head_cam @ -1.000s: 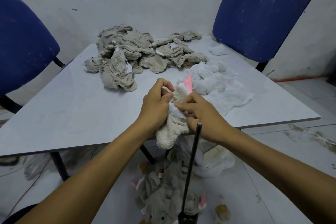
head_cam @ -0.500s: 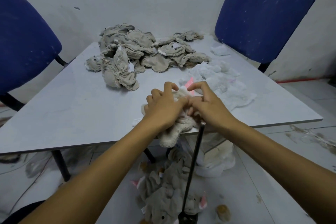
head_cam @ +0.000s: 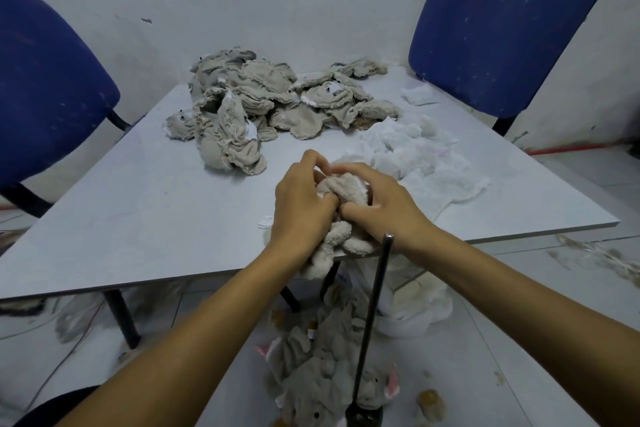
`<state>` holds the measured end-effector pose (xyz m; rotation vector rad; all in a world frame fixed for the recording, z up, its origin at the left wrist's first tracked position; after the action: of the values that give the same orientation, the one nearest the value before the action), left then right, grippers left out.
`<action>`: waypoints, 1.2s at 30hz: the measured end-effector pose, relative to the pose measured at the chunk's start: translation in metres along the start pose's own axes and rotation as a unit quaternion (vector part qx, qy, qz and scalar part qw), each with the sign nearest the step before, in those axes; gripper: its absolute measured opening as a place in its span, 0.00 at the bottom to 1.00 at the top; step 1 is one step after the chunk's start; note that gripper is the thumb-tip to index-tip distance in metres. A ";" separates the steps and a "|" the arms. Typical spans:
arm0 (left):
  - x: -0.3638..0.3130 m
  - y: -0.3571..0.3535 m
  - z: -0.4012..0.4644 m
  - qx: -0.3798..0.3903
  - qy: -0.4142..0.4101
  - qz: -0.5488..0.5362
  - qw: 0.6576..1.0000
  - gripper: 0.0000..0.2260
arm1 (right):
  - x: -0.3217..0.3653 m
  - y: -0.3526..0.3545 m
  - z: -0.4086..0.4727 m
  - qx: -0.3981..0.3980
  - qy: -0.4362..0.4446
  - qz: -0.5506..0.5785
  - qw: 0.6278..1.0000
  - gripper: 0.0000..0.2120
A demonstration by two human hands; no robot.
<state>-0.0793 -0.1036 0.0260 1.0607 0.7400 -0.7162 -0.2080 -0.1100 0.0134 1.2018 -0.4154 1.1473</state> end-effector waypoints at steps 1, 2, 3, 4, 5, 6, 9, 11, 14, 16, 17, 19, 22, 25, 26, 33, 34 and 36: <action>0.000 0.001 0.000 -0.014 -0.004 0.011 1.000 0.14 | 0.001 -0.003 -0.001 -0.006 0.004 0.018 1.000 0.25; 0.000 -0.001 0.000 -0.008 0.001 0.023 1.000 0.13 | 0.000 -0.003 -0.002 -0.014 0.003 0.035 0.999 0.24; 0.002 -0.007 0.003 0.019 0.013 0.042 0.999 0.13 | -0.001 -0.001 -0.003 -0.026 0.000 0.049 0.998 0.24; 0.004 -0.015 0.005 0.064 0.025 0.074 0.995 0.13 | -0.004 0.002 -0.003 -0.038 -0.001 0.056 0.998 0.24; 0.007 -0.023 0.005 0.117 0.033 0.110 0.986 0.13 | -0.006 0.005 -0.004 -0.045 -0.002 0.066 0.997 0.24; 0.008 -0.029 0.003 0.165 0.035 0.137 0.976 0.15 | -0.008 0.007 -0.005 -0.047 -0.003 0.081 0.996 0.24; 0.009 -0.028 -0.001 0.198 0.024 0.128 0.972 0.19 | -0.005 0.006 -0.007 -0.027 0.012 0.109 0.994 0.25; 0.007 -0.015 -0.001 0.120 0.003 0.121 0.985 0.15 | 0.004 0.002 -0.007 -0.010 0.034 0.104 0.994 0.26; -0.006 -0.004 -0.003 0.005 -0.055 0.154 0.986 0.12 | -0.001 0.001 -0.004 -0.019 0.016 0.104 0.994 0.27; -0.003 -0.020 0.005 0.084 -0.036 0.116 0.989 0.13 | -0.010 0.009 -0.004 -0.059 -0.009 0.078 0.995 0.24; 0.001 -0.031 0.006 0.160 -0.015 0.086 0.983 0.14 | -0.014 0.013 -0.006 -0.077 -0.019 0.063 0.995 0.22; 0.006 -0.045 0.000 0.288 0.003 0.057 0.956 0.21 | -0.018 0.017 -0.007 -0.095 -0.028 0.064 0.993 0.21; 0.011 -0.034 0.001 0.274 -0.026 0.058 0.960 0.25 | -0.013 0.011 -0.004 -0.065 -0.016 0.065 0.996 0.21; 0.004 -0.005 0.009 0.091 -0.056 0.050 0.993 0.15 | 0.006 -0.001 -0.005 -0.019 0.043 0.072 0.996 0.21; -0.002 -0.002 0.006 0.041 -0.079 0.074 0.993 0.15 | 0.009 -0.002 -0.006 -0.018 0.054 0.083 0.995 0.21; 0.009 -0.037 0.005 0.284 0.002 -0.047 0.958 0.30 | -0.016 0.013 -0.007 -0.073 -0.041 0.210 0.974 0.20; 0.009 -0.036 0.004 0.300 -0.010 -0.044 0.953 0.32 | -0.016 0.013 -0.007 -0.076 -0.050 0.228 0.969 0.20; 0.007 -0.022 0.006 0.230 -0.072 0.023 0.970 0.29 | -0.015 0.012 -0.006 -0.075 -0.058 0.258 0.961 0.20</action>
<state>-0.0924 -0.1168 0.0116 1.4227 0.4298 -0.9410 -0.2264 -0.1127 0.0054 1.0578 -0.9292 1.4603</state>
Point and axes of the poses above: each hand's wrist, its own z-axis towards the middle knuckle, its own y-axis out of the back of the hand, x = y × z, the point moved 10 cm from there along z, towards the middle knuckle, and after that the axes turned 6 degrees about y, right-handed, at the moved point
